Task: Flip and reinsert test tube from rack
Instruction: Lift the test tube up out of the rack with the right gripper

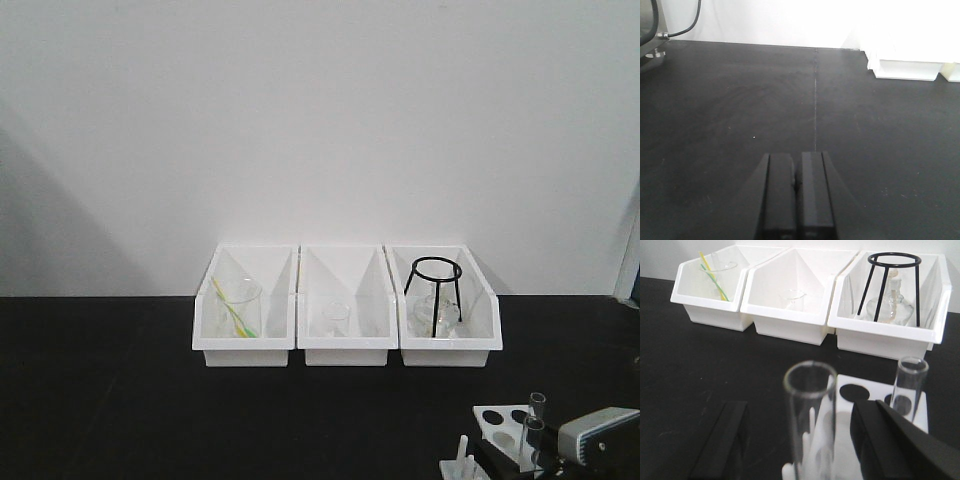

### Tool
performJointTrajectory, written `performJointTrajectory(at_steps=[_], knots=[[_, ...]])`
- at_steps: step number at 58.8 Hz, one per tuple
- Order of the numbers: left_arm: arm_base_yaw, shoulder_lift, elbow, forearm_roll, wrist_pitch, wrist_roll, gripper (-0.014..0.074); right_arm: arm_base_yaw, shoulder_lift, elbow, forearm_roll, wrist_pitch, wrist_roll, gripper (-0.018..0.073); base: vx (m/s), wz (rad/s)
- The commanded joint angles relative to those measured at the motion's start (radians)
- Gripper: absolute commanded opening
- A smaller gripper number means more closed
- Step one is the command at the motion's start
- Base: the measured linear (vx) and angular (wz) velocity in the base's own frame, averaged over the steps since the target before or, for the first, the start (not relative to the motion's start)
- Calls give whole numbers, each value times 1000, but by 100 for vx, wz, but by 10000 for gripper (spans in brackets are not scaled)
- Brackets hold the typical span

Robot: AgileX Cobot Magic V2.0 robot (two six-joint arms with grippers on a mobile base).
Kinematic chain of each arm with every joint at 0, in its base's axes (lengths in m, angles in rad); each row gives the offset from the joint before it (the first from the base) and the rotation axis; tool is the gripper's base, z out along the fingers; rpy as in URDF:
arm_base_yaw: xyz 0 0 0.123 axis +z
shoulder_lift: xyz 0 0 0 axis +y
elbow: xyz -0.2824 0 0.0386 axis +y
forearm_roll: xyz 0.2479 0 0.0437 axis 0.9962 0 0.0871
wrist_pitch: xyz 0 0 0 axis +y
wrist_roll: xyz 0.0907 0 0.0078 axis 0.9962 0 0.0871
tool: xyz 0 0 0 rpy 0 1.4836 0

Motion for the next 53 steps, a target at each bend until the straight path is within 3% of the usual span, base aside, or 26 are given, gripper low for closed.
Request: performJointTrajectory(at_steps=[1,18,38,53], knots=[[-7,-11,0,-4,-87,0,-6,-3,1,-44,6,-96,3,497,0,0],[-7,-11,0,-4,-87,0,-6,-3,3,-43,2,-94,19,363,0,0],[-7,-11,0,-4,-87,0,-6,-3,2,-43,1,-95,19,77,0,0],[-7,-11,0,-4,-87,0,-6,-3,-133,-43,5,-95,31,27,0,0]])
